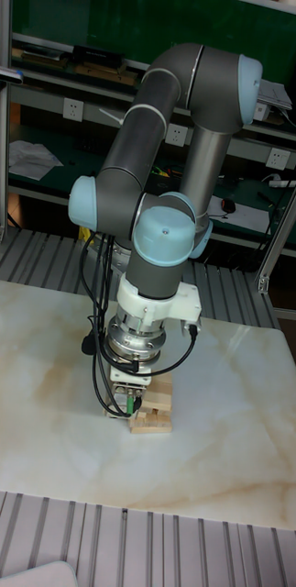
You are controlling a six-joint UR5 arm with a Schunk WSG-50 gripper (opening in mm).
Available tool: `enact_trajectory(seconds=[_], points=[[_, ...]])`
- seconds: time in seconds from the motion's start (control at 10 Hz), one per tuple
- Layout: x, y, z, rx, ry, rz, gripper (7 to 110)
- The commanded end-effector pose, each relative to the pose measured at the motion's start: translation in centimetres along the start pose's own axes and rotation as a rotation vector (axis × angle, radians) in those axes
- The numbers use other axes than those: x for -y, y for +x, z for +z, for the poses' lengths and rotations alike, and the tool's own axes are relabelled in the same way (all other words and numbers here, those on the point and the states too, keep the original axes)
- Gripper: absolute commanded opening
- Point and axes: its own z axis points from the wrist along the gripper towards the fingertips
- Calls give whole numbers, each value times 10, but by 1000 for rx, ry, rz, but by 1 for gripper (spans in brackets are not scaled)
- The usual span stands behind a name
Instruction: Play Jenga
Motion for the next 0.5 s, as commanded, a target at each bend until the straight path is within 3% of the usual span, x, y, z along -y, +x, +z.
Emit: enact_trajectory(seconds=[0.0,0.4], points=[[1,-2,-1,13,3,16,7],[2,0,-1,10,9,30,7]])
